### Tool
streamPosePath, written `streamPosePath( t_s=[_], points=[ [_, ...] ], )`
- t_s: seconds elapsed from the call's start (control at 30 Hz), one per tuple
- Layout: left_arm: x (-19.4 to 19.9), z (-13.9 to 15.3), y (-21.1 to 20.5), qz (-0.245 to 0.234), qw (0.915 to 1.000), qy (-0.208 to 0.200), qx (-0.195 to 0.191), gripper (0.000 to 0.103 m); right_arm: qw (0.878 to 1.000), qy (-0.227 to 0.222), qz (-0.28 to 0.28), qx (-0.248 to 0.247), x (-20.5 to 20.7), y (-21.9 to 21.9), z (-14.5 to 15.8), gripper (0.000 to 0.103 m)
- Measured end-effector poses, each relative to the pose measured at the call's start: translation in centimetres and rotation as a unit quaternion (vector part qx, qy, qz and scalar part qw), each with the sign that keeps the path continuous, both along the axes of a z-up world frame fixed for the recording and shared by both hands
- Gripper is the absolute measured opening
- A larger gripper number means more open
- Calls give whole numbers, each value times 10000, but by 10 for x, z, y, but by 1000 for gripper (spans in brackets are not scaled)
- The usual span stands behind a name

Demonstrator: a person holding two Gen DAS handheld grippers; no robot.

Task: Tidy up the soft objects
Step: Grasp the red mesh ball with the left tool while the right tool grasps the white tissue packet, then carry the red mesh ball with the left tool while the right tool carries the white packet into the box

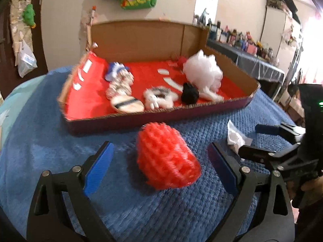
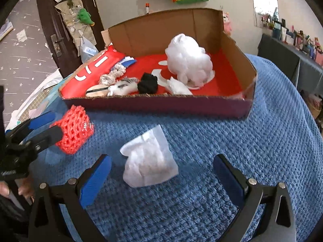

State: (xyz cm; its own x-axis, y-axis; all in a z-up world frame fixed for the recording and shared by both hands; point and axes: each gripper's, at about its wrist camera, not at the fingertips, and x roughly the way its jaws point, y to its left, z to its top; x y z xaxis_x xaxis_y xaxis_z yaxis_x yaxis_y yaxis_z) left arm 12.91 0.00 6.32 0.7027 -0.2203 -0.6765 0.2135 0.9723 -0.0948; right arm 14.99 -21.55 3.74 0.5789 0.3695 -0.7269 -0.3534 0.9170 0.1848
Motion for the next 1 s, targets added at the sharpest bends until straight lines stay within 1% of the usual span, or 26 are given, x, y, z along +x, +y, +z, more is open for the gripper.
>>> streamPosePath(
  t_s=[0.1, 0.23, 0.27, 0.3, 0.33, 0.37, 0.4, 0.43, 0.47, 0.5, 0.53, 0.57, 0.7, 0.77, 0.83, 0.9, 1.0],
  points=[
    [5, -8, -3, -17, 9999, 149, 12, 95, 9999, 51, 87, 0, 1, -2, -3, 103],
    [9, -16, 1, 43, 9995, 308, 30, 92, 9996, 48, 270, -41, 1, 4, -4, 94],
    [11, -17, 2, 57, 9994, 330, 26, 85, 9994, 51, 318, -105, 1, 8, -4, 92],
    [12, -19, 4, 42, 9992, 385, 12, 72, 9993, 51, 347, -153, 2, 11, -5, 91],
    [14, -21, 5, -4, 9989, 463, -39, 64, 9988, 47, 413, -241, 3, 16, -6, 88],
    [14, -23, 5, -63, 9986, 521, -112, 54, 9986, 41, 444, -292, 4, 19, -7, 84],
    [14, -23, 6, -95, 9985, 518, -175, 54, 9982, 26, 475, -356, 4, 22, -7, 82],
    [14, -22, 5, -106, 9986, 484, -173, 52, 9978, -7, 511, -414, 3, 25, -8, 72],
    [12, -19, 4, -184, 9987, 422, -212, 50, 9976, -25, 536, -428, 3, 27, -8, 59],
    [10, -17, 4, -240, 9987, 375, -245, 50, 9973, -71, 589, -429, 1, 28, -7, 52],
    [8, -13, 3, -294, 9988, 304, -231, 49, 9972, -122, 647, -357, 0, 27, -5, 39],
    [6, -11, 3, -313, 9990, 254, -208, 49, 9971, -158, 676, -304, -1, 27, -3, 31],
    [1, 2, 2, -411, 9989, 76, -214, 49, 9972, -357, 650, -73, -5, 22, 9, 30],
    [0, 7, 3, -446, 9987, 59, -242, 49, 9971, -375, 664, 39, -5, 21, 15, 29],
    [2, 13, 4, -490, 9984, 37, -274, 49, 9968, -454, 661, 45, -6, 23, 20, 29],
    [8, 25, 6, -537, 9982, -36, -271, 49, 9962, -461, 724, 119, -5, 25, 25, 29],
    [27, 43, 8, -693, 9971, -129, -283, 49, 9945, -578, 834, 260, 1, 26, 45, 29]
  ],
)
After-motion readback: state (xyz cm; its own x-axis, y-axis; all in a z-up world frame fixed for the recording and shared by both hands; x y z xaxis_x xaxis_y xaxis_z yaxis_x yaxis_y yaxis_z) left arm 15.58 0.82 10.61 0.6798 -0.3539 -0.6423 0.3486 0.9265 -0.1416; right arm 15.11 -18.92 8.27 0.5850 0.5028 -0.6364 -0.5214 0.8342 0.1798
